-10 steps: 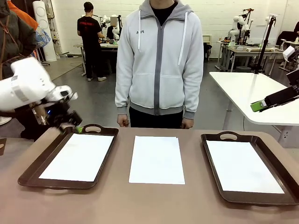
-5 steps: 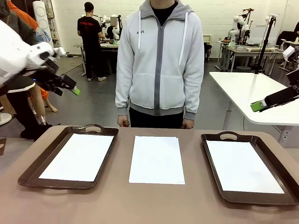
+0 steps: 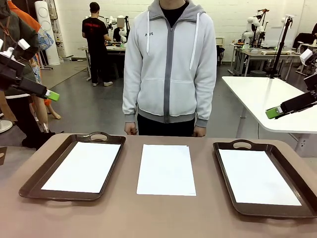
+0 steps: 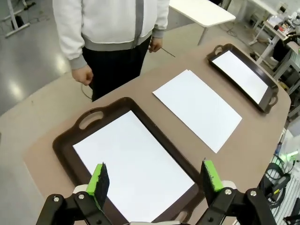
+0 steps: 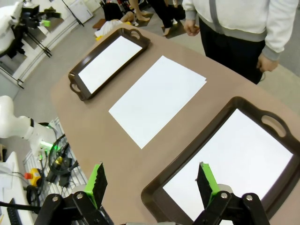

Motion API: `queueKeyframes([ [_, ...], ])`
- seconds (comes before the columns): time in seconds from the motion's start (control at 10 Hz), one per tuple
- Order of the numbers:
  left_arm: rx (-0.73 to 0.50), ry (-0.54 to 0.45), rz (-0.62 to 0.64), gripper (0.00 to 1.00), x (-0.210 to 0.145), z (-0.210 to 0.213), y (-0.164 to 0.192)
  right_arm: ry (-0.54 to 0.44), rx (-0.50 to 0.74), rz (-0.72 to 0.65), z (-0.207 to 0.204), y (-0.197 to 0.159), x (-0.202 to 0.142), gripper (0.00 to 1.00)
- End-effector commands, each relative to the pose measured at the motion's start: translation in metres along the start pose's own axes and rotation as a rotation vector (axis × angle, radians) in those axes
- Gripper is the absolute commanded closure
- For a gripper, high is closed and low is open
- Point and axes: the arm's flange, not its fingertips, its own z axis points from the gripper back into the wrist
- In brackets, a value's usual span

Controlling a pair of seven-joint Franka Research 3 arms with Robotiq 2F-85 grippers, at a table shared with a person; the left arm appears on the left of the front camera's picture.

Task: Sort the A4 documents.
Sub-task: Receive the A4 Paper.

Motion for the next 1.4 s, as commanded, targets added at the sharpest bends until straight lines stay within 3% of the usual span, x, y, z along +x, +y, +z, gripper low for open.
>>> queueKeyframes([
  [0.0, 0.049, -0.006, -0.134, 0.0, 0.002, 0.006, -0.032, 0.001, 0.003, 0.006, 0.0, 0.001, 0.0, 0.0],
  [0.2, -0.021, 0.039, -0.199, 0.0, 0.013, 0.0, -0.052, 0.001, 0.003, 0.006, 0.0, 0.001, 0.0, 0.0],
  [0.3, 0.01, 0.069, -0.179, 0.0, 0.019, -0.005, -0.06, 0.001, 0.003, 0.006, 0.0, 0.001, 0.0, 0.0],
  [0.5, 0.021, 0.018, -0.106, 0.0, 0.014, -0.007, -0.056, 0.001, 0.003, 0.006, 0.0, 0.001, 0.0, 0.0],
  [0.6, 0.012, 0.04, -0.092, 0.0, 0.016, -0.014, -0.057, 0.001, 0.003, 0.006, 0.0, 0.001, 0.0, 0.0],
  [0.8, -0.01, 0.078, -0.156, 0.0, 0.025, -0.019, -0.066, 0.001, 0.003, 0.006, 0.0, 0.001, 0.0, 0.0],
  [1.1, -0.02, 0.053, -0.11, 0.0, 0.029, -0.029, -0.073, 0.001, 0.003, 0.006, 0.0, 0.001, 0.0, 0.0],
  [1.3, -0.032, 0.068, -0.147, 0.0, 0.024, -0.025, -0.073, 0.001, 0.003, 0.006, 0.0, 0.001, 0.0, 0.0],
])
